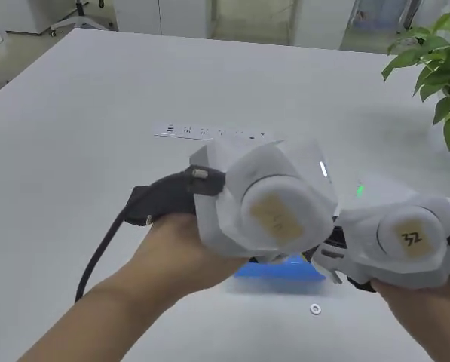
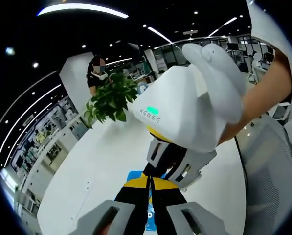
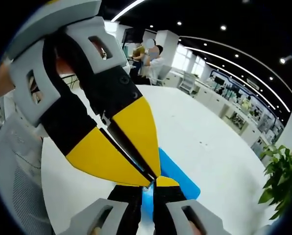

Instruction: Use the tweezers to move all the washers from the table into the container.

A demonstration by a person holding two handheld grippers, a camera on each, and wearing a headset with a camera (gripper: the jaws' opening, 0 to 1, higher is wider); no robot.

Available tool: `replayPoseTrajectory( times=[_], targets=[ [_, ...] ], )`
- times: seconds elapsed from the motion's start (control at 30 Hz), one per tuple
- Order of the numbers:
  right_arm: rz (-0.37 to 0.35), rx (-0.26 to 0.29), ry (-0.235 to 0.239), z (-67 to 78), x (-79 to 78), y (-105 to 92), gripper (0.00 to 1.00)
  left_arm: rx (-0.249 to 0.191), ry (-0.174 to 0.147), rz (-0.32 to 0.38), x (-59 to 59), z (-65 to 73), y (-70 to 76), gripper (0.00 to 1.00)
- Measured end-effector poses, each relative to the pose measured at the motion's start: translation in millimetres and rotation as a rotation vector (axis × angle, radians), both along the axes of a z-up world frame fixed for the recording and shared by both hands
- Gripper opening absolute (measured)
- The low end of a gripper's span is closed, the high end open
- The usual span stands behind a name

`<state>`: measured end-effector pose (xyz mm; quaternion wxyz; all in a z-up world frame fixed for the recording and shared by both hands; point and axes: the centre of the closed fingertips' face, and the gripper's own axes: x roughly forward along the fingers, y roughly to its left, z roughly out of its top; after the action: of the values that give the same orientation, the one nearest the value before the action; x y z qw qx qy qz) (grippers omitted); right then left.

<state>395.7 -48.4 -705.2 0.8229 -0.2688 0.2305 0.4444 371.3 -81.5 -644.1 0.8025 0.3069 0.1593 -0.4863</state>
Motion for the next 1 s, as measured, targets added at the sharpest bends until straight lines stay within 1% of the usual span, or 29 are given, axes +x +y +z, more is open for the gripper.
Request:
replayPoseTrajectory(
  times=[0.07,0.13,0.2,0.23,0.3,0.4,0.5,0.6,0.63,0.73,0.83,1.0],
  targets=[
    [-0.003,-0.004,0.001,-3.6,5.2,-0.7,0.03,0.001,0.005,0.01,4.3,-2.7,-0.2,0.0],
    [-0.007,-0.007,0.002,-7.7,9.5,-0.9,0.03,0.01,0.004,0.018,8.1,-6.6,-0.7,0.0],
    [-0.007,-0.015,0.009,-12.6,11.6,-0.9,0.03,0.02,0.014,0.029,11.7,-12.1,-0.4,0.0],
    [-0.008,-0.018,0.014,-16.5,13.2,-1.0,0.03,0.024,0.024,0.039,13.9,-15.9,0.0,0.0],
    [-0.011,-0.028,0.022,-24.4,15.8,-1.3,0.03,0.028,0.033,0.048,16.4,-21.8,0.2,0.0],
    [-0.017,-0.036,0.037,-33.9,18.1,-1.4,0.03,0.031,0.06,0.07,20.8,-32.7,1.0,0.0],
    [-0.023,-0.04,0.055,-42.2,19.5,-2.3,0.03,0.03,0.082,0.082,22.9,-41.8,1.6,0.0],
    [-0.028,-0.036,0.083,-52.1,18.9,-1.3,0.03,0.035,0.097,0.09,23.6,-50.0,2.8,0.0],
    [-0.027,-0.039,0.085,-54.1,18.7,-1.0,0.03,0.036,0.103,0.092,23.7,-53.0,3.4,0.0],
    [-0.022,-0.046,0.102,-61.9,18.3,0.7,0.03,0.042,0.115,0.094,24.0,-58.3,5.0,0.0],
    [-0.018,-0.05,0.115,-66.8,19.0,2.7,0.03,0.045,0.13,0.099,25.9,-63.4,7.6,0.0],
    [-0.009,-0.066,0.123,-72.9,19.8,4.1,0.03,0.048,0.144,0.103,28.0,-69.3,10.0,0.0]
  ],
)
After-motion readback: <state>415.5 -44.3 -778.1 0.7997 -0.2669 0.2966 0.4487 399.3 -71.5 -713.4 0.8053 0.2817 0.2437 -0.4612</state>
